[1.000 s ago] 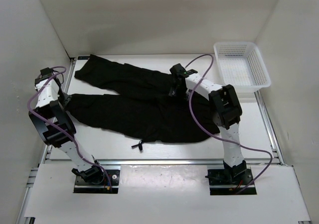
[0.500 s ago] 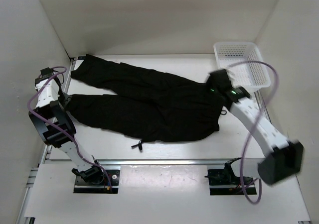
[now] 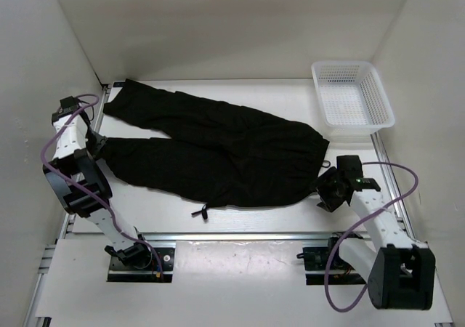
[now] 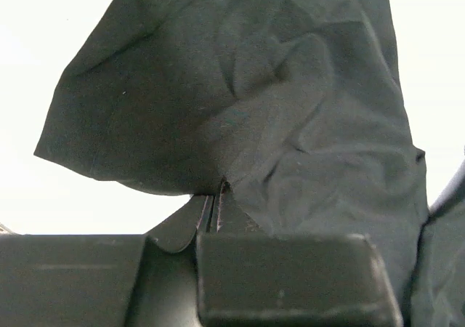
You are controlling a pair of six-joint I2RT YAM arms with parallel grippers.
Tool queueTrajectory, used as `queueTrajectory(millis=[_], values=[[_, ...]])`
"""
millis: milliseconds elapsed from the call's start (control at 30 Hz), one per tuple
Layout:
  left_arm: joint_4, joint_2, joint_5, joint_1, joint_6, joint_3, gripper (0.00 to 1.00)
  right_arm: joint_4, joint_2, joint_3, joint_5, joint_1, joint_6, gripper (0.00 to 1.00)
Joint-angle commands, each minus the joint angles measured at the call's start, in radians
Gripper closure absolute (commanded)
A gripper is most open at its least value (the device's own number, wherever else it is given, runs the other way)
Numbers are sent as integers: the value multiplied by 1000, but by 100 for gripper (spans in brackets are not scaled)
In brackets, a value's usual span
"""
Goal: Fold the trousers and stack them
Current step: Fold the trousers
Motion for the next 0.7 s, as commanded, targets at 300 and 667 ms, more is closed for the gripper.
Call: queueTrajectory(millis=[300,667], values=[[15,-117,24,-23,9,8,90,313,356,83,-46,-32,-42,52],[-43,-146,24,-23,18,80,90,-33,-27,179,143,-32,-114,100]])
